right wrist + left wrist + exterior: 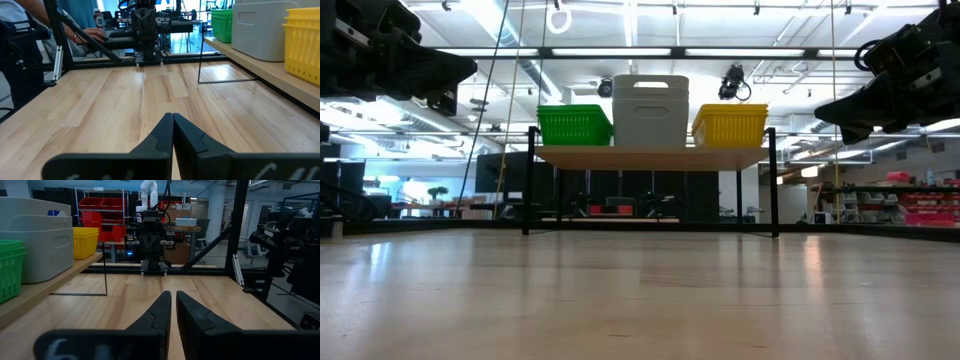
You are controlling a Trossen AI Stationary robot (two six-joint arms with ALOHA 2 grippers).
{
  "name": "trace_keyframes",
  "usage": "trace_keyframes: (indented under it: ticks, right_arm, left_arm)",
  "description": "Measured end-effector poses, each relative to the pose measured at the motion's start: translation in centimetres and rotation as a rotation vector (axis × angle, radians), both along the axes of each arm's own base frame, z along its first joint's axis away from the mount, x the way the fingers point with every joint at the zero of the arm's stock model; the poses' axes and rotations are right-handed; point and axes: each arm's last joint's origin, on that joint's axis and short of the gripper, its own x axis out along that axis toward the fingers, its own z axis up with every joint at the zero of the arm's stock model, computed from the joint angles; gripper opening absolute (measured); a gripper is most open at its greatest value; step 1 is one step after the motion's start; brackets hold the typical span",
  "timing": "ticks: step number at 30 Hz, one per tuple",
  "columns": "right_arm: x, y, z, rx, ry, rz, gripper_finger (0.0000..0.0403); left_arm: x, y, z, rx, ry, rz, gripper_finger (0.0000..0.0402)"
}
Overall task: Stack baskets on shelf by color
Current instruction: Return to Home Position
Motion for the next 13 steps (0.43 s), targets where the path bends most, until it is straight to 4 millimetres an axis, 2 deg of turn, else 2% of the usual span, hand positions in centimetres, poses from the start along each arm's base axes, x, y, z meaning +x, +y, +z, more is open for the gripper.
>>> trace_keyframes:
  ticks: [13]
  right_arm:
    - [0.00, 0.00, 0.00, 0.000, 0.000, 0.001, 0.0016]
  left_arm:
    - [0.00, 0.00, 0.00, 0.000, 0.000, 0.000, 0.0034]
